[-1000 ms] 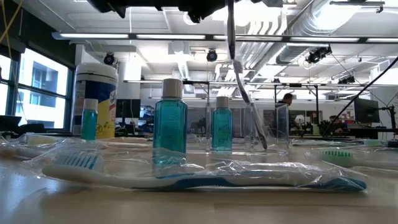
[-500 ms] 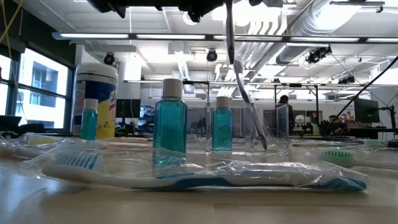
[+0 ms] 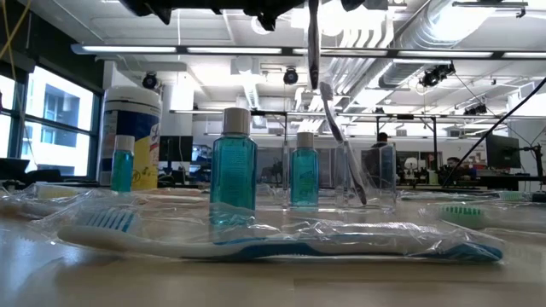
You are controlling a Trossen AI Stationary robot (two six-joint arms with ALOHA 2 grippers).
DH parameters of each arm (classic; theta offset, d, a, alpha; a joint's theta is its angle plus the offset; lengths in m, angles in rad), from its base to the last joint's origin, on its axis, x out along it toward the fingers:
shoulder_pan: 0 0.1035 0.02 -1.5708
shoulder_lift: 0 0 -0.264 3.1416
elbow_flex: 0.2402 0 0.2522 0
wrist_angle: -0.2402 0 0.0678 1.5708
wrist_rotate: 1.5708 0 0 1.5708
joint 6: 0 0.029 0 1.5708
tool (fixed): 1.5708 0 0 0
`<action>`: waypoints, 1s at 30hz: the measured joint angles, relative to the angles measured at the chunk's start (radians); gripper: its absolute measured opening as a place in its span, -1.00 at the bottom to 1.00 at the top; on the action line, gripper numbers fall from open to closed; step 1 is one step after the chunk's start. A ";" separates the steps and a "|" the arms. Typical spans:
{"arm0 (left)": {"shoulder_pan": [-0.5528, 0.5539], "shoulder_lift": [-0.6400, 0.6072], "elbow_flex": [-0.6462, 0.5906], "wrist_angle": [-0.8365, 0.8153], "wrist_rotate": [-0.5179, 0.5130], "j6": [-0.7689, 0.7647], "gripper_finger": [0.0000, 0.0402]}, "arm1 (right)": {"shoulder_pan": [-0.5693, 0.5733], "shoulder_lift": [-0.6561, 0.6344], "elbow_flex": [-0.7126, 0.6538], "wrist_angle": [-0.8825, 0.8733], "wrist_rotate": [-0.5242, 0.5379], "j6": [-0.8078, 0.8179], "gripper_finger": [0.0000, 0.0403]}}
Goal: Pick & Place toothbrushing station
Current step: Put the bottom purple toothbrush into the transparent organizer
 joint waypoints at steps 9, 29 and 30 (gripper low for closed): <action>0.001 0.000 0.000 -0.012 -0.009 -0.013 -0.92 | 0.003 0.000 0.000 -0.021 0.043 0.021 -0.10; 0.002 -0.062 -0.006 -0.129 0.030 -0.041 -0.92 | 0.040 -0.181 0.000 -0.409 0.062 0.276 0.29; 0.002 -0.063 -0.004 -0.118 0.043 -0.045 -0.92 | 0.047 -0.186 0.000 -0.435 0.062 0.295 0.29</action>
